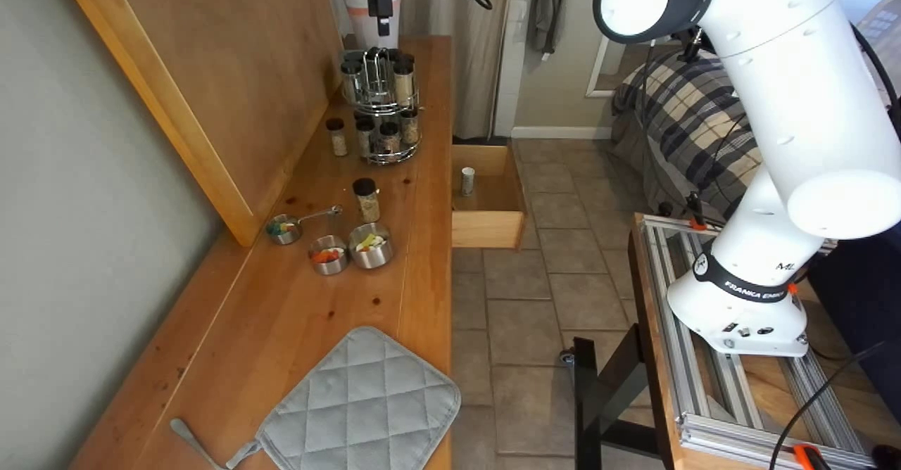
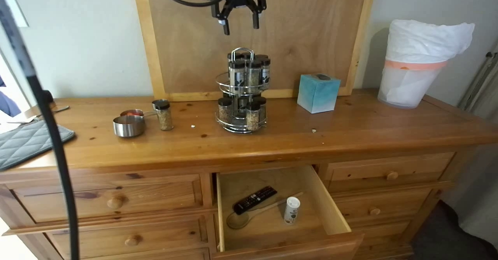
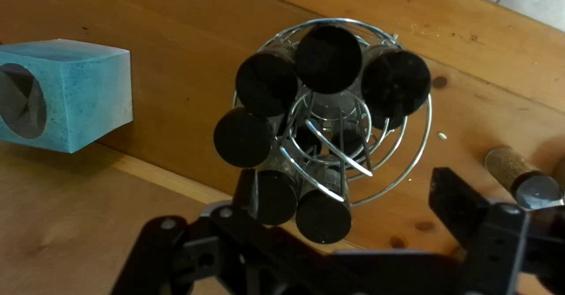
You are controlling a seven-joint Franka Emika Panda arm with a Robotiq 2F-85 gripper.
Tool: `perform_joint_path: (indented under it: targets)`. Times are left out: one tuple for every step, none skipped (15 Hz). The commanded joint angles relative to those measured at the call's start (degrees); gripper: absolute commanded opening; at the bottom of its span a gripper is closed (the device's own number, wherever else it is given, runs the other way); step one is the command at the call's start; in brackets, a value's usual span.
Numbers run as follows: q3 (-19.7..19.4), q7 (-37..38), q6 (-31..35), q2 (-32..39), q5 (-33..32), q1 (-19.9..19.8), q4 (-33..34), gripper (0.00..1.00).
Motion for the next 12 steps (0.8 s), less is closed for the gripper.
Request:
perform_joint_path:
  targets:
    - [-0.9, -7.9, -1.8, 0.7, -3.3, 0.1, 0.0, 1.00]
    - [-0.4, -11.0, -1.8, 0.8, -3.2, -0.3, -0.1, 1.00]
    - [0.1, -14.9, -1.9, 1.1, -2.9, -0.9, -0.2, 1.00]
    - [0.6, -18.2, -0.9, 1.5, -2.4, -1.4, -0.2, 1.00]
    - [0.9, -21.3, -0.8, 1.9, -1.9, -1.7, -0.1, 1.00]
    - [1.1, -24.4, -0.5, 2.2, -1.8, -1.9, 0.0, 1.00]
    - [1.3, -27.2, 0.7, 2.8, -1.7, -2.2, 0.2, 1.00]
    - [1.5, -29.5, 1.5, 3.1, -1.7, -2.3, 0.4, 1.00]
    - [2.0, -31.4, 1.9, 3.4, -0.9, -2.7, 0.5, 1.00]
    - [2.1, -32.6, 2.2, 3.7, -0.7, -2.7, 0.6, 1.00]
    - [2.3, -33.4, 2.1, 4.0, -0.7, -2.8, 0.6, 1.00]
    - [2.4, -34.2, 2.4, 4.2, -0.6, -2.8, 0.6, 0.96]
